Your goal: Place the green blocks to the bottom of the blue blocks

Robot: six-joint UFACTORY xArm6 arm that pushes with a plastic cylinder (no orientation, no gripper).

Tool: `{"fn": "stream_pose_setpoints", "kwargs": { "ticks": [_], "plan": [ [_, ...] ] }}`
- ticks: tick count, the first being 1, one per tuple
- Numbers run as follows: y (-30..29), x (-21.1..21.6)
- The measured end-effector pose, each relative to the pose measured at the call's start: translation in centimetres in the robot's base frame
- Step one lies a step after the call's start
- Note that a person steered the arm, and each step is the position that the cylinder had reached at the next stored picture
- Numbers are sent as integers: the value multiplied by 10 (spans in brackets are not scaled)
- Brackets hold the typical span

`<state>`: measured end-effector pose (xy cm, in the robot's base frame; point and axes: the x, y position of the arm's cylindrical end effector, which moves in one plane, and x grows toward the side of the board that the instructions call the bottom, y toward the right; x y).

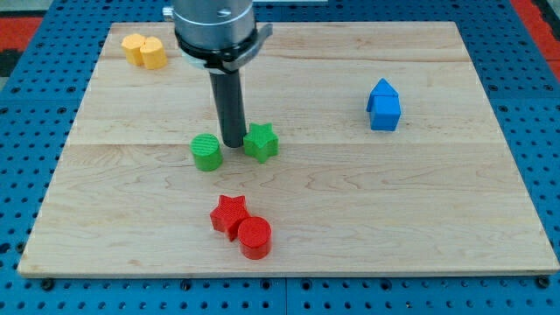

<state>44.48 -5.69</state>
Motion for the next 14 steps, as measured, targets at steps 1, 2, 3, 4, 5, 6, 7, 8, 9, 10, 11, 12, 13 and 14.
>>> {"fn": "stream_pose_setpoints", "kwargs": {
  "ticks": [1,2,3,4,5,6,7,8,9,10,11,12,13,14],
  "plan": [
    [-16,21],
    [15,2],
    [25,-15],
    [42,-14],
    [72,-13],
    [82,-1],
    [120,-1],
    [143,-1],
    [143,2],
    [133,3],
    [132,0],
    [146,-1],
    [141,-1],
    [73,-6]
  ]
}}
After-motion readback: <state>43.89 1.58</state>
